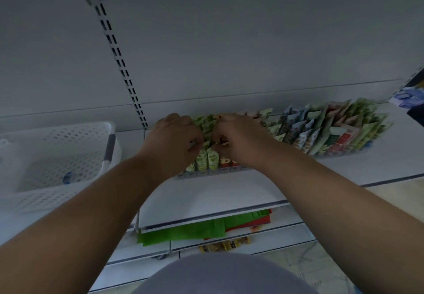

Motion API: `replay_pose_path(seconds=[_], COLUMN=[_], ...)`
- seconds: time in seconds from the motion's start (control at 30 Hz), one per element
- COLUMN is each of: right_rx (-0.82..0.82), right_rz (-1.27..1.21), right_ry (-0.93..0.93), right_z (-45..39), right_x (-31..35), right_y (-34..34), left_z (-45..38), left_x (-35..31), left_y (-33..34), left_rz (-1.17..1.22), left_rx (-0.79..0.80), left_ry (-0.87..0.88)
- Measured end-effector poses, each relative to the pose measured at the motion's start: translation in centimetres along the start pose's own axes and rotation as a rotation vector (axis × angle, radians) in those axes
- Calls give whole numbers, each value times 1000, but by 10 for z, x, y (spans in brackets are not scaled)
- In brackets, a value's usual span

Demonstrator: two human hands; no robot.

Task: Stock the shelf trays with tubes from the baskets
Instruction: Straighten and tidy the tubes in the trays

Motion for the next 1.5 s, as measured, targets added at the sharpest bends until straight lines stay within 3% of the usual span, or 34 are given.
replay_pose_path(seconds=[1.5], right_rx=[-110], right_rz=[-96], right_ry=[1], right_z=[-20], right_x=[37], right_y=[-1], left_z=[30], left_x=[41], left_y=[-20], left_rz=[123], left_rx=[-49], left_ry=[-102])
Point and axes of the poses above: each hand's wrist, its own z-axis away from the middle knuckle, its own y-axis out of the palm, x = y × z, the point moved 7 cm from there along -z, towards the middle knuckle
